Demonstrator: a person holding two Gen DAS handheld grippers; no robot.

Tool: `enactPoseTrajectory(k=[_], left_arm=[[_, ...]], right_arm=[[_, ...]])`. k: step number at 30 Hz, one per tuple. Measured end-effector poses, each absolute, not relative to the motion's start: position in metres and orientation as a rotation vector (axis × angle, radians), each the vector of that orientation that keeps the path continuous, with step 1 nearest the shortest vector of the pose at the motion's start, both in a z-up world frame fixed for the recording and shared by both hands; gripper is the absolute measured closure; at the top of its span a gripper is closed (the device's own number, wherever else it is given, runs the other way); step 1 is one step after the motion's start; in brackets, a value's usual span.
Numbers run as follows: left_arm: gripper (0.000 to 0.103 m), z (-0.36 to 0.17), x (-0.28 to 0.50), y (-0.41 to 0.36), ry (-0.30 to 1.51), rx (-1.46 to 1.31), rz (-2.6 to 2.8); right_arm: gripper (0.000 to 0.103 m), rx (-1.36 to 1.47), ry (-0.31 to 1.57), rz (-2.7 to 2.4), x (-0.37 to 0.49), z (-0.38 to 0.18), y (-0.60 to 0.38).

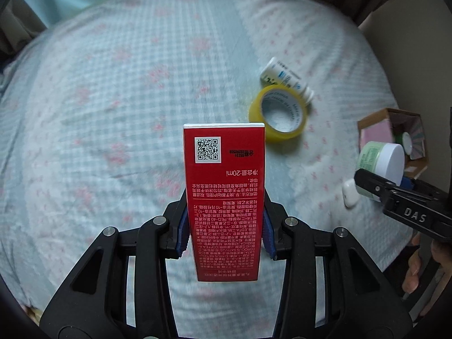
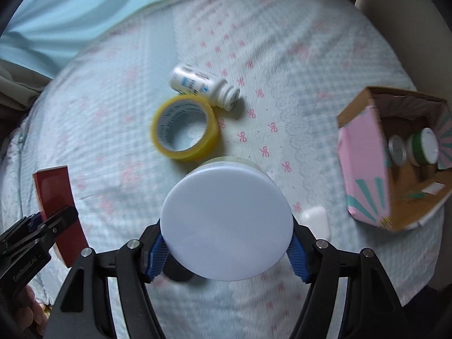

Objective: Organize rigid objects
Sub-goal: 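Carry the red box and white lid over the cardboard box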

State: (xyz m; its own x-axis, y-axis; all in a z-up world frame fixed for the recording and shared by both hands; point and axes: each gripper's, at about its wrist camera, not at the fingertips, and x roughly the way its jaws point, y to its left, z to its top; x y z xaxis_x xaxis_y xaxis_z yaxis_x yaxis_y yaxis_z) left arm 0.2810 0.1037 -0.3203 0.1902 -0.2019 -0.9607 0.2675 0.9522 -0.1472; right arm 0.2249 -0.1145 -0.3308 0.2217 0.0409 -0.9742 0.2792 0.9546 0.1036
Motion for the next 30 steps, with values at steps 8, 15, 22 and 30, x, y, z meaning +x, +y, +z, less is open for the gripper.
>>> enactPoseTrajectory(k=[8,15,22,30], left_arm=[[0.066,-0.282,0.225,0.135,1.279,0.013,-0.307],[0.066,-0.27,0.184,0.139,1.268,-0.015,-0.298],[0.066,-0.246,0.156,0.093,1.232,0.007,-0.33],[0.066,-0.223,0.132,-0.008,1.198,-0.06,-0.367]], right_arm=[[0.037,0.234,1.308,-0.086,0.163,-0.282,-0.098],[0.037,0.204,1.309,-0.061,0.12,-0.268,-0.104],[0.037,0.205,1.261,-0.037,0.098,-0.245,-0.142],[0.037,0.165,1.199,0.016,0.085,-0.222,-0.227]])
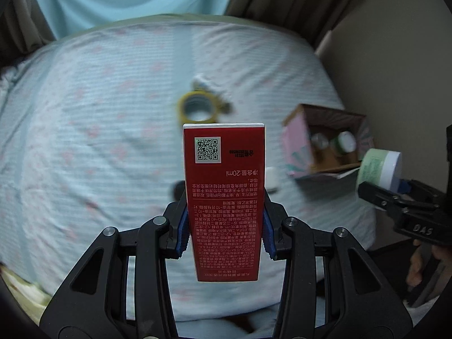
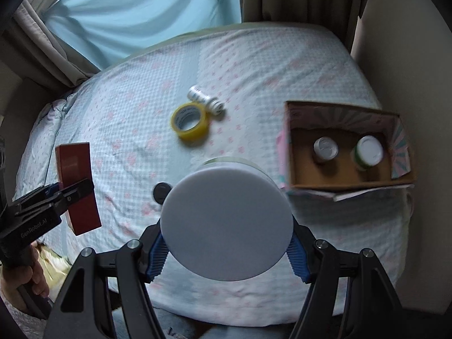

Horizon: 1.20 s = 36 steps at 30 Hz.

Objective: Organize rigid objects
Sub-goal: 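Carry the red box and white lid over the cardboard box, then release the red box with the left tool while the right drops the lid in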

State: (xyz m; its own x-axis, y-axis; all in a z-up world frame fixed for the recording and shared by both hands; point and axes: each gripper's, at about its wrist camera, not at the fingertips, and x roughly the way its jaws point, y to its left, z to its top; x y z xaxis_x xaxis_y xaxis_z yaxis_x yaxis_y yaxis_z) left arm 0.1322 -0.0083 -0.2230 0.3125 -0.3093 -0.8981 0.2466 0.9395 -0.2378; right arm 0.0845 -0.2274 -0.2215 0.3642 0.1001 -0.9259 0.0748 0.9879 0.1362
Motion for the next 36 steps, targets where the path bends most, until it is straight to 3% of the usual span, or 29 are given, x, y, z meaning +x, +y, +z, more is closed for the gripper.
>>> enactPoseTrajectory(k=[15,27,36], left_arm=[[0.066,-0.235,0.136,-0.226,1.224,0.05,-0.507],[0.066,-0.307,0.203,-0.321,1.316,0.098,-0.464],[0.066,-0.373,0.231,-0.346,1.384,0.167,-0.417]], right_arm=[[0.037,0.205,1.211,-0.111,0.062,-0.244,-0.424],[0.037,0.212,1.258,-0.172,0.113,-0.305,-0.5],[0.037,0.179,1.266,-0.162,0.134,-0.354,-0.516]])
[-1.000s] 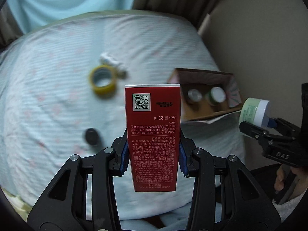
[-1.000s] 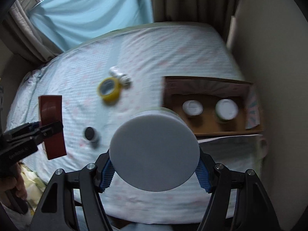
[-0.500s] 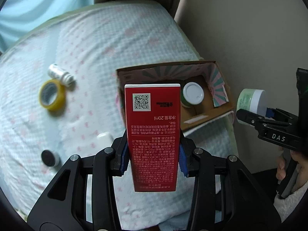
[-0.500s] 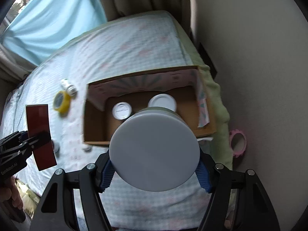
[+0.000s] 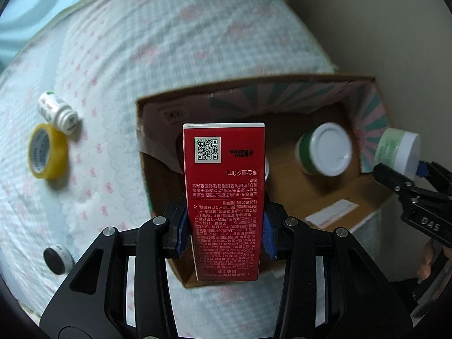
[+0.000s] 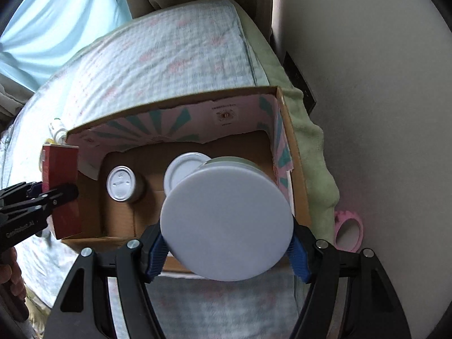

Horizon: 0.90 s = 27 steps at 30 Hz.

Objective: Organize rigid objects
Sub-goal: 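Release the red box with the left tool while the right drops the lid in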

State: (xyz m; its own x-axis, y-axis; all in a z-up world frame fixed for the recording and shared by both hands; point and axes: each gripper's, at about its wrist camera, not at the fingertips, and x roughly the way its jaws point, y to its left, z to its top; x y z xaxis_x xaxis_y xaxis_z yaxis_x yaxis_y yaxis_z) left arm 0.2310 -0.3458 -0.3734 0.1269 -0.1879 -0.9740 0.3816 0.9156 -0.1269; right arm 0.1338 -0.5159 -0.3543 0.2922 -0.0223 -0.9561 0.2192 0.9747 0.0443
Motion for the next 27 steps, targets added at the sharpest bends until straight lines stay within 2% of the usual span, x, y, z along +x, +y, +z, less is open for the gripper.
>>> enactPoseTrajectory(k=[7,9,10,11,12,14,19,27], left_arm=[[0.066,-0.392,0.231,-0.346,1.399,0.19,-0.403],[0.064,-0.393,0.232,-0.346,1.399,0.184,-0.41],[0.047,-0.391,0.232,-0.345,1.394,0.172,-0.415],[0.006,-0.387,0.231,-0.343,1.383,0.155,-0.425],[0.0,-0.382,0.23,-0.34,1.371,0.111,-0.469],[0.0,-0.371,0.227,-0.339,1.333,0.111,-0.469],[0.0,-0.36,0.223,-0.335,1.307,0.157,-0.471],[0.0,-0.34,0.21,-0.313,1.291,0.138,-0.452]], right_arm=[[0.036,0.162,1.244,-0.175,0.133,-0.369,-0.514],[0.027,0.15,1.251,-0.22,0.134,-0.372,-0.514],[0.004,0.147,1.226,-0.239,0.133,-0.369,-0.514],[0.0,0.148,1.188,-0.25,0.129,-0.363,-0.515],[0.0,0.154,1.16,-0.258,0.126,-0.358,-0.516],[0.0,0.186,1.127,-0.261,0.121,-0.352,-0.521],[0.0,0.187,1.222,-0.274,0.117,-0.355,-0.524],[0.0,0.187,1.2,-0.271,0.111,-0.335,-0.511]])
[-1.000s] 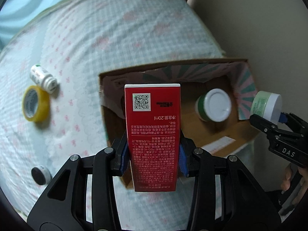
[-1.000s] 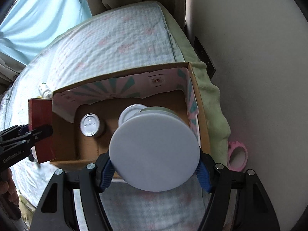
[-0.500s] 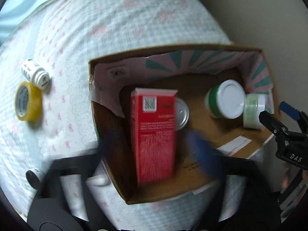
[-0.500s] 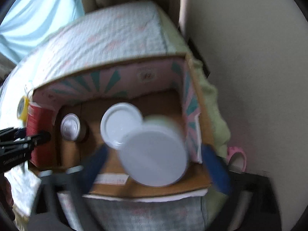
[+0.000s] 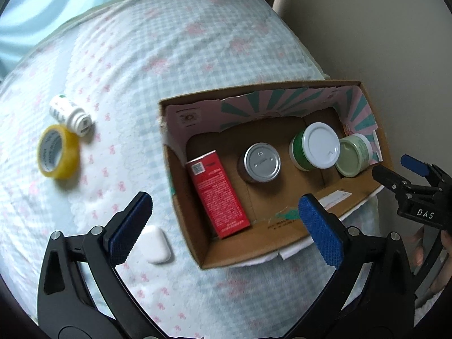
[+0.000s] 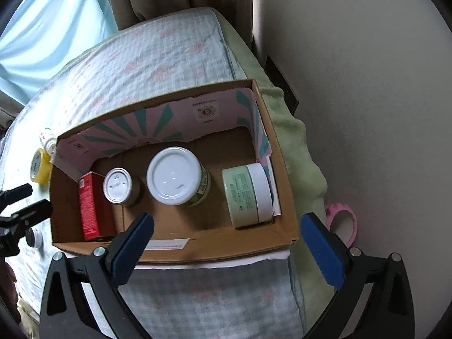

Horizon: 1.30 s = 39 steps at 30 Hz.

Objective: Organize rigid objects
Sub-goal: 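Release the red box with the left tool while the right drops the lid in, then withdraw both tools from the box and move toward the black jar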

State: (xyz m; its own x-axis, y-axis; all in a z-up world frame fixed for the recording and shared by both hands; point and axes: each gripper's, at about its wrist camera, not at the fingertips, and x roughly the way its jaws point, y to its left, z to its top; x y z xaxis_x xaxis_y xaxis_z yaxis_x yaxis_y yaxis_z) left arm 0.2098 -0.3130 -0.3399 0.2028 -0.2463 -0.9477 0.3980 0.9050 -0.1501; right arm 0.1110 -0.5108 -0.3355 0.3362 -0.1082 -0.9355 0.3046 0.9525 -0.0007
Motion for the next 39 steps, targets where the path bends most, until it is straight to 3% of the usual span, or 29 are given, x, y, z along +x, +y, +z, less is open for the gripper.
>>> enactPoseTrajectory(k=[11,24,39], left_arm=[[0.0,-0.287,0.171,-0.261,1.216,0.113,-0.401],[0.0,-0.227,0.123,-0.146,1.111,0.041,-0.25],[0.0,-0.21,0.08,-0.026,1.055,-0.083,-0.029]], right_arm=[[0.0,0.095,1.114,-0.27,0.089,-0.279,-0.474],[0.0,0.007,1.021,-0.19,0.077,-0.223,-0.397],[0.0,-0.039,0.993,0.058,0.099,-0.208,-0.283]])
